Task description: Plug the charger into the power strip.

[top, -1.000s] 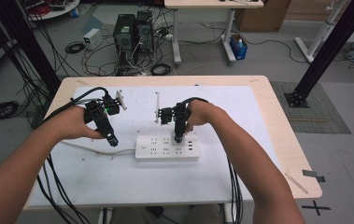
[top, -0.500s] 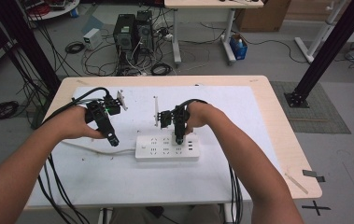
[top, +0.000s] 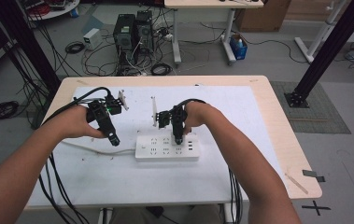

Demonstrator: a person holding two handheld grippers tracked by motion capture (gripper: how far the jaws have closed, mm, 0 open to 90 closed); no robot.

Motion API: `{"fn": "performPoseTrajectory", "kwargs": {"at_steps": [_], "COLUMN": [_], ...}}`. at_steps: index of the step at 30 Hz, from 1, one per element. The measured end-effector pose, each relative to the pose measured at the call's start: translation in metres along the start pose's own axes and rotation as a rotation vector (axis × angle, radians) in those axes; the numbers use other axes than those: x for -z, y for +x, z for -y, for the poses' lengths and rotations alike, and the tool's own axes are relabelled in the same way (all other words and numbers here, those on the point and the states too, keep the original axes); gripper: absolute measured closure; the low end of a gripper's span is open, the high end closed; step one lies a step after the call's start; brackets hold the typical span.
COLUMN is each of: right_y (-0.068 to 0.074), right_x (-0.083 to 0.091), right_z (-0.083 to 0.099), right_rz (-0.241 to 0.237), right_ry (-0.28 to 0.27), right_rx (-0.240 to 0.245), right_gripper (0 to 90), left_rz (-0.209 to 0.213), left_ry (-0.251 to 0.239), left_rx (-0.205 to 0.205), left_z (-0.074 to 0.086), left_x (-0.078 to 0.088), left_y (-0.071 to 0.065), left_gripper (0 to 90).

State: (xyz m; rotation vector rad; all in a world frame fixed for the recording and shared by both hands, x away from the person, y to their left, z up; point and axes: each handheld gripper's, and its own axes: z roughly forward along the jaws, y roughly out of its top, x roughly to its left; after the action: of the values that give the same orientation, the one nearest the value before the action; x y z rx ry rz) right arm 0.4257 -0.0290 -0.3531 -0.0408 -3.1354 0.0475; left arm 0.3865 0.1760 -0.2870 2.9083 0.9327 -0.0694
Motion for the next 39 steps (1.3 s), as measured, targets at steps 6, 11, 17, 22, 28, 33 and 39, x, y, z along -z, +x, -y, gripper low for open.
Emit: {"fn": "performPoseTrajectory", "kwargs": {"at_steps": [6,11,17,22,28,33,39], "right_y": [0.0004,-0.0001,0.0009,0.0022,0.0028,0.0029,0.0051], "right_x": [-0.0007,-0.0014,-0.0021,-0.0022,-0.0036,-0.0035,-0.0049], "right_z": [-0.0008,-0.0024,-0.0007,-0.0013,-0.0029,-0.0024,-0.0020], "right_rz": [0.005,0.010,0.018,0.018,0.030,0.021,0.034], "right_ry": [0.014,0.013,-0.003,0.010,0.010,0.009,0.000], "right_rx": [0.011,0.017,0.019,0.009,0.028,0.012,0.007], "right_gripper": [63.3,63.2,63.2,63.2,63.2,63.2,63.2], "left_rz": [0.006,0.005,0.004,0.006,0.004,0.003,0.002], "left_ry": [0.006,0.003,0.005,0.002,0.003,-0.007,0.003], "left_rx": [-0.003,-0.005,-0.005,-0.007,-0.002,0.004,-0.003], "left_z": [-0.0006,-0.0005,0.0019,0.0007,0.0011,0.0013,0.0002], "left_x": [-0.0003,0.0000,0.0021,0.0017,0.0010,0.0014,0.0008], "left_y": [0.0010,0.0007,0.0033,0.0025,0.0029,0.0025,0.0024], "left_gripper": [24.8,24.8,24.8,24.8,24.8,24.8,24.8]}}
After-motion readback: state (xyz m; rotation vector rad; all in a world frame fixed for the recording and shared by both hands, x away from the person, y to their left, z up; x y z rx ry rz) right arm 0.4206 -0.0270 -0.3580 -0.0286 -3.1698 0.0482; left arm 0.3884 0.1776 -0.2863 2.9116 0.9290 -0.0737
